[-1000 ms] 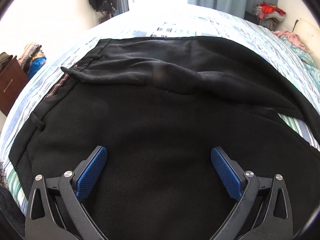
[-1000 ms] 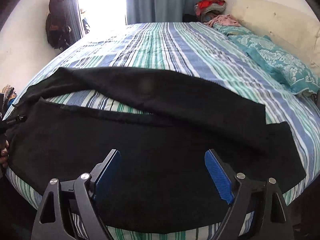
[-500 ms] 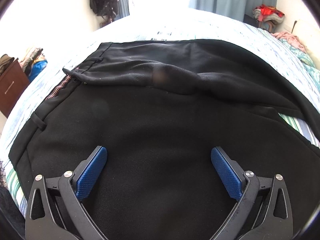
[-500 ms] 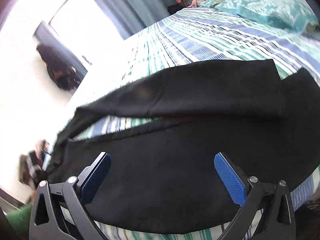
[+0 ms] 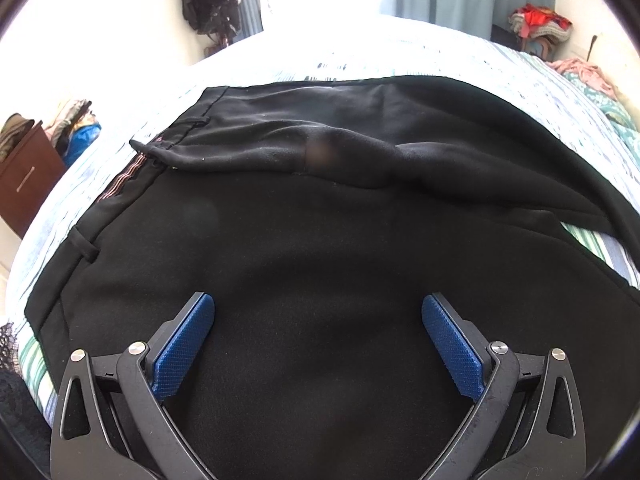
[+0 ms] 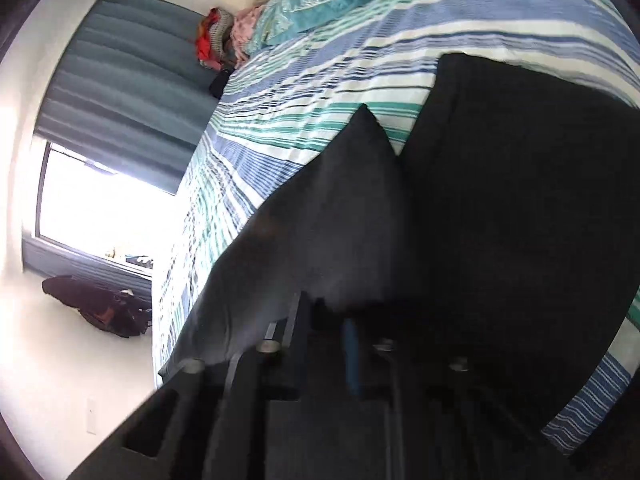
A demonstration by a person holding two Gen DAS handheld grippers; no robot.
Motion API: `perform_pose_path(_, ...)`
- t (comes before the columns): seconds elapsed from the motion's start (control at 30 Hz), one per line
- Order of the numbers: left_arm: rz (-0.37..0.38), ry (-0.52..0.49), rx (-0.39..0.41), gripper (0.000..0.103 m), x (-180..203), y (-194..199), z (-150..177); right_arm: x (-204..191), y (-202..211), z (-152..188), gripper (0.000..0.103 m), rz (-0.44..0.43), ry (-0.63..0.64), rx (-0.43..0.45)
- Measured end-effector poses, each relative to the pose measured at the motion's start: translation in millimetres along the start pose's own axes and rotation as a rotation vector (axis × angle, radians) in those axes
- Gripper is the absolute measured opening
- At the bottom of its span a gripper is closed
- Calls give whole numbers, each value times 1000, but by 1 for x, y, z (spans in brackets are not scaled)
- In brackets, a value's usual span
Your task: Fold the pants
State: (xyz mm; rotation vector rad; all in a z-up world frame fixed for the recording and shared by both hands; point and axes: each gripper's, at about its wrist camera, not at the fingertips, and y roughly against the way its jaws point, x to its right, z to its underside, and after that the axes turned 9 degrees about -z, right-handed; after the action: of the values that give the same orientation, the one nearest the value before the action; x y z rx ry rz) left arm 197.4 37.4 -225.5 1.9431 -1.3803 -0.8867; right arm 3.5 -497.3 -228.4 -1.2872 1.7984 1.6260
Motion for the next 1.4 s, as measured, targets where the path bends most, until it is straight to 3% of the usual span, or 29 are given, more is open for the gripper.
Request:
perform_pose_path(0.07,-5,-3,0,103,0,0,0,1,4,0,6,-25,-26,21)
perform_pose_path(0.23,-21,-3,3,103,1,2,0,-30,25,2,6,-57,129,69)
perform_pose_path(0.4,-47,-13,7,103,3,4,1,-40,37,4,6,-57,205,77)
perform_pose_path(0.73,-73,-60,-189,103,9,5,-36,-72,50,7,6,-66,401,108)
perform_pose_path(0.93,148,66,-169,103,21,19,-102,-90,72,17,6,-113,485,134)
perform_pose_path(1.07,302,91,-348,103,55,-11,-139,-98,82,23,6,-122,531,141)
perform_pose_path(1.17,349,130,-415,102,78,-27,-153,-103,85,26,6,-120,565,153)
perform_pose_path(1.27,321,160,-437,102,96,-41,-161,-109,92,30,6,-122,604,173)
perform_pose_path(1.4,196,151,-475,102,112,-62,-163,-114,98,36,6,-131,624,171)
